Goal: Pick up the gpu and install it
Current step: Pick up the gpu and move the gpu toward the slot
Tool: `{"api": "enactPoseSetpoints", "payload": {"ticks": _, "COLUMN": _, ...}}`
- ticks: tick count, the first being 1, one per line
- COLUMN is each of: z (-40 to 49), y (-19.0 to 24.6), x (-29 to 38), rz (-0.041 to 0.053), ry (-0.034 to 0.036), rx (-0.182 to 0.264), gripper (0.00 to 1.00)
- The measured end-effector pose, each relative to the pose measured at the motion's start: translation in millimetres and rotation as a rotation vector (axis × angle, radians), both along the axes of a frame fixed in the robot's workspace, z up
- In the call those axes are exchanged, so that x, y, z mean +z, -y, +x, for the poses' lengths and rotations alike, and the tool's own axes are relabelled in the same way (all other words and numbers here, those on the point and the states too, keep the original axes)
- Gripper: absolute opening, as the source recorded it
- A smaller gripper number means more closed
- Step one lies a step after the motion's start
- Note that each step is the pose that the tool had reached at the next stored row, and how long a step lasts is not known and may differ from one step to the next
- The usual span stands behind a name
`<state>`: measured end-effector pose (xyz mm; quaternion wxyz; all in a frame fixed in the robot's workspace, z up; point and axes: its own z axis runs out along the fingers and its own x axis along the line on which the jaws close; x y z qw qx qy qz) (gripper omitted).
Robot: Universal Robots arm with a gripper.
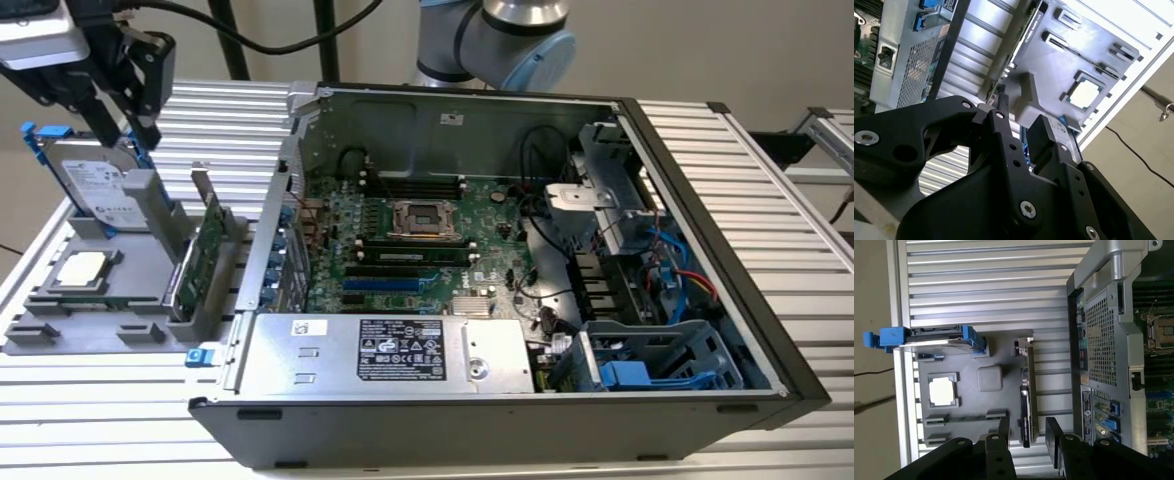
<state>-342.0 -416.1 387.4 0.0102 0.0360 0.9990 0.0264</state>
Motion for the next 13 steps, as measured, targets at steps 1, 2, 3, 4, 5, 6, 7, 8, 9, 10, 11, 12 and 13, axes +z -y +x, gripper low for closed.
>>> {"api": "enactPoseSetpoints", "payload": {"ticks": 1, "z": 0.2, "y": 0.0, "x": -0.5, "rz": 0.0000, "ry": 0.0000, "rx": 0.000, "gripper": 1.00}}
{"api": "enactPoseSetpoints", "payload": {"ticks": 2, "z": 0.3, "y": 0.0, "x": -1.1, "rz": 0.0000, "ry": 0.0000, "rx": 0.000, "gripper": 1.00}}
{"api": "enactPoseSetpoints", "payload": {"ticks": 3, "z": 0.4, "y": 0.0, "x": -1.6, "rz": 0.0001, "ry": 0.0000, "rx": 0.000, "gripper": 1.00}}
{"api": "enactPoseSetpoints", "payload": {"ticks": 4, "z": 0.6, "y": 0.0, "x": -2.2, "rz": 0.0000, "ry": 0.0000, "rx": 0.000, "gripper": 1.00}}
{"api": "enactPoseSetpoints", "payload": {"ticks": 5, "z": 0.7, "y": 0.0, "x": -2.8, "rz": 0.0000, "ry": 0.0001, "rx": 0.000, "gripper": 1.00}}
{"api": "enactPoseSetpoints", "payload": {"ticks": 6, "z": 0.9, "y": 0.0, "x": -3.5, "rz": 0.0000, "ry": 0.0000, "rx": 0.000, "gripper": 1.00}}
{"api": "enactPoseSetpoints", "payload": {"ticks": 7, "z": 1.1, "y": 0.0, "x": -4.1, "rz": -0.0001, "ry": 0.0001, "rx": 0.000, "gripper": 1.00}}
{"api": "enactPoseSetpoints", "payload": {"ticks": 8, "z": 1.2, "y": 0.0, "x": -4.7, "rz": -0.0001, "ry": 0.0000, "rx": 0.000, "gripper": 1.00}}
{"api": "enactPoseSetpoints", "payload": {"ticks": 9, "z": 1.4, "y": 0.0, "x": -5.3, "rz": 0.0001, "ry": 0.0000, "rx": 0.000, "gripper": 1.00}}
{"api": "enactPoseSetpoints", "payload": {"ticks": 10, "z": 1.6, "y": 0.0, "x": -6.0, "rz": 0.0001, "ry": 0.0000, "rx": 0.000, "gripper": 1.00}}
{"api": "enactPoseSetpoints", "payload": {"ticks": 11, "z": 1.8, "y": 0.1, "x": -6.6, "rz": 0.0000, "ry": 0.0000, "rx": 0.000, "gripper": 1.00}}
{"api": "enactPoseSetpoints", "payload": {"ticks": 12, "z": 2.0, "y": 0.1, "x": -7.2, "rz": 0.0000, "ry": 0.0001, "rx": 0.000, "gripper": 1.00}}
{"api": "enactPoseSetpoints", "payload": {"ticks": 13, "z": 2.2, "y": 0.1, "x": -7.8, "rz": 0.0000, "ry": 0.0001, "rx": 0.000, "gripper": 1.00}}
